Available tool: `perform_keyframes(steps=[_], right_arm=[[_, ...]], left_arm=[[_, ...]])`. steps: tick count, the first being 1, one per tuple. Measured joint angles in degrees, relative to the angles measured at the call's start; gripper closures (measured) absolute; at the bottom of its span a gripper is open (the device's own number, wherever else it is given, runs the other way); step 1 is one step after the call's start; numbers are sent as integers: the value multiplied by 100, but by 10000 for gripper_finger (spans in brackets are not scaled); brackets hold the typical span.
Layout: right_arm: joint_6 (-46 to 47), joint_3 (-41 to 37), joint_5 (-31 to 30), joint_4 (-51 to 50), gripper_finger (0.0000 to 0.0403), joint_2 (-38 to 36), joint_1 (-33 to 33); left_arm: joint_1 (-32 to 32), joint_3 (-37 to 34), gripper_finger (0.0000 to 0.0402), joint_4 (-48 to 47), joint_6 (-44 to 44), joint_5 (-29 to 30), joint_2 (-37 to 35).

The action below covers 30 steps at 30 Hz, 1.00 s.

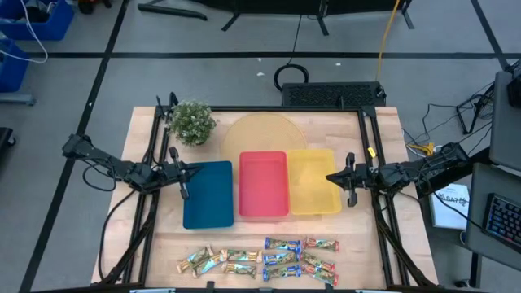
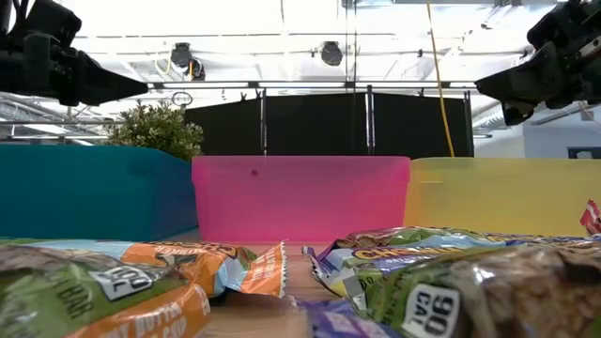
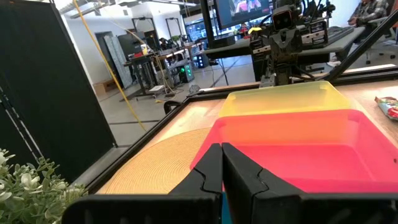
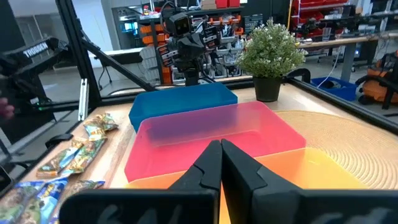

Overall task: Pick and place Granola Bars by type
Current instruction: Put the yellow granola bar into the blue bin

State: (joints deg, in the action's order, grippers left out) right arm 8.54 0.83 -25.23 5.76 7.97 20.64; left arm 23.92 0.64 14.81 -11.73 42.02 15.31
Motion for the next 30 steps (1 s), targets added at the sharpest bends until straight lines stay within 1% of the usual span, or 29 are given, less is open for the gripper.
perform_keyframes(steps=[4,7,15,20,22,26,28,30], right_arm=[[261,0,0,11,403,-2,0],[279,1,-2,48,403,-2,0],[259,0,-11,42,403,-2,0],[275,1,-9,-6,403,0,1],[264,-1,-9,-2,403,-2,1],[232,-1,-9,-2,403,-2,-1],[78,0,-8,2,403,-2,0],[-159,0,-15,3,403,-2,0]], left_arm=[[0,0,392,25,0,0,0],[0,0,391,100,95,-2,0],[0,0,392,460,707,-7,-1],[0,0,391,479,1486,-7,0],[-11,0,391,508,1484,-4,0],[-4,0,391,774,1038,-73,0],[-5,37,392,815,1107,-194,4],[48,369,392,288,1348,-498,90]])
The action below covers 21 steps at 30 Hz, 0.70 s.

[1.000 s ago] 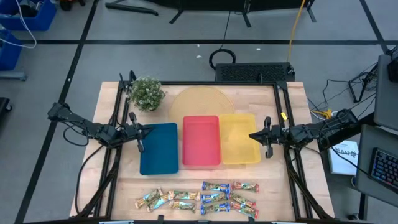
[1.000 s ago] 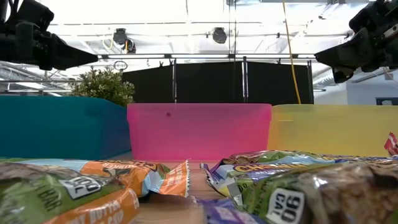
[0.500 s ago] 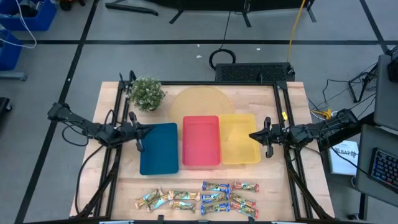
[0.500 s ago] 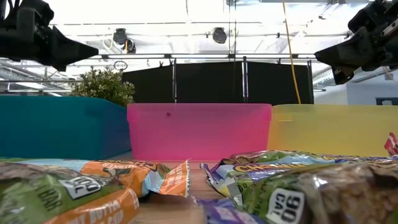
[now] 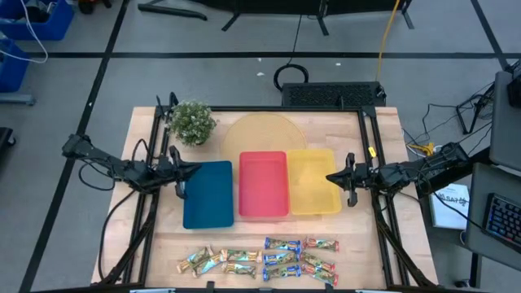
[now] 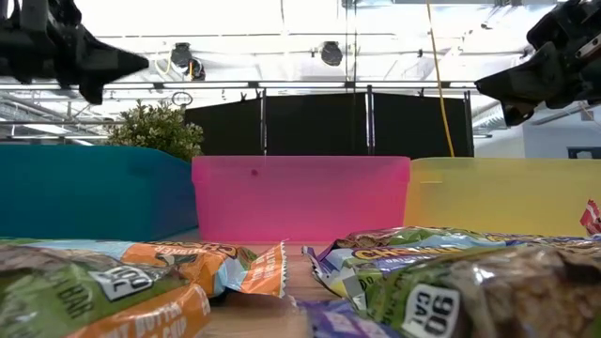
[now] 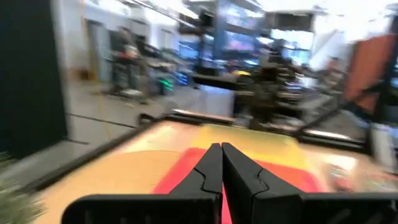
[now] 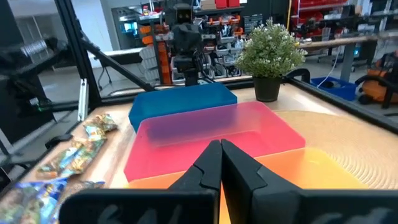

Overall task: Pick and place Granola Bars by type
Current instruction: Put the yellow granola bar into the blue bin

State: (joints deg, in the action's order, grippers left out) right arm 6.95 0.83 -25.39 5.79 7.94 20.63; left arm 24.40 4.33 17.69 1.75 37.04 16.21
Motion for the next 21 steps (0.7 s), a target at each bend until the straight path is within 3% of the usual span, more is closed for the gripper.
perform_keyframes(steps=[3,8,15,18,21], right_arm=[[-58,0,-5,2,403,0,0],[-58,-1,-4,-1,403,0,1],[-61,1,-4,-3,403,0,1],[-114,1,-6,-27,403,0,1],[-208,-1,-4,-27,403,0,1]], left_arm=[[223,784,392,-1445,624,-456,564],[737,2482,392,-3269,1614,-123,2183],[1441,5412,392,-7608,5099,-498,4430],[1605,6001,392,-8751,6420,-1053,5140],[1921,6124,390,-8977,7044,-1847,5624]])
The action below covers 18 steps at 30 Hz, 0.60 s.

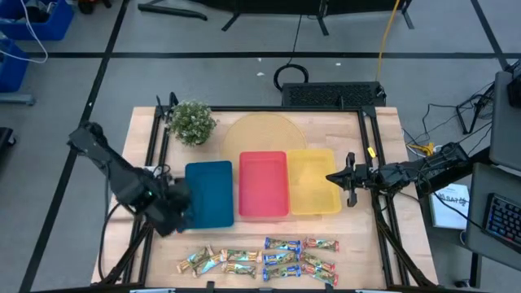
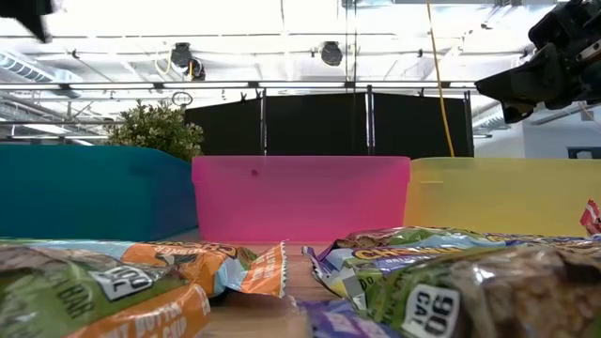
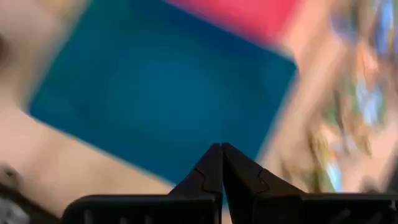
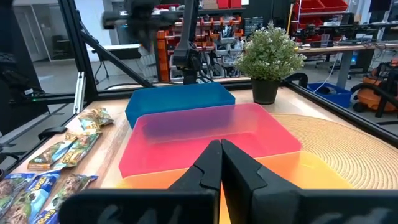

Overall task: Pick and place Granola Bars by type
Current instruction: Put the yellow granola bar into the blue bin

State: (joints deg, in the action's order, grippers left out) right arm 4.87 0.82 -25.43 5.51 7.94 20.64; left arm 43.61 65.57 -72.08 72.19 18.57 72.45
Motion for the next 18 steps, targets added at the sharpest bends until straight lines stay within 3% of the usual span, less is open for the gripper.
perform_keyframes(steps=[4,11,18], right_arm=[[-1,1,-2,1,403,0,-2],[-1,1,-2,18,403,0,-2],[-20,2,-4,20,403,0,-2]], left_arm=[[538,-143,363,207,252,-797,518],[1084,-235,252,726,1107,-932,1264],[1089,-235,172,2074,760,-1485,1813]])
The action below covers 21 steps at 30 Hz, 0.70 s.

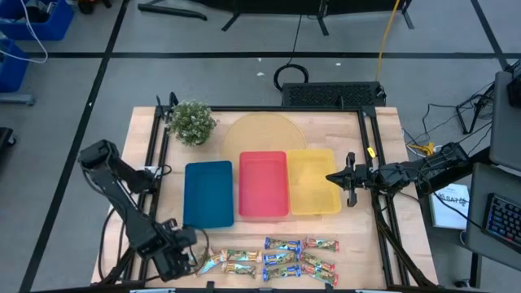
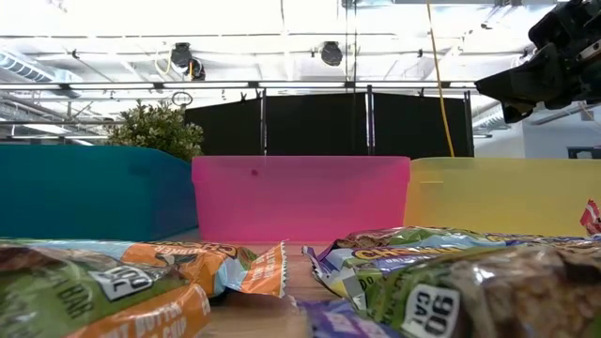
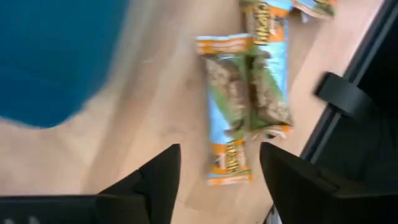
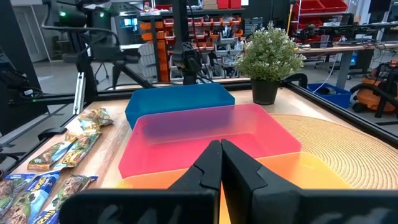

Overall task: Pick and place Granola Bars by type
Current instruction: Put the yellow granola bar into the blue bin

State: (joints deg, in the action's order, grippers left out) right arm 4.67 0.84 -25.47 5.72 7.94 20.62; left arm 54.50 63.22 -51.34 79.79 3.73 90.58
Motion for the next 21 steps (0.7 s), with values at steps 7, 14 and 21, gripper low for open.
perform_keyframes(steps=[7,14,21], right_arm=[[-133,-2,0,0,403,0,2],[-133,-1,0,-18,403,0,0],[-131,-1,0,-22,403,1,1]], left_arm=[[0,0,160,117,254,8,661],[19,0,160,723,278,-223,1055],[103,0,160,594,126,-224,1388]])
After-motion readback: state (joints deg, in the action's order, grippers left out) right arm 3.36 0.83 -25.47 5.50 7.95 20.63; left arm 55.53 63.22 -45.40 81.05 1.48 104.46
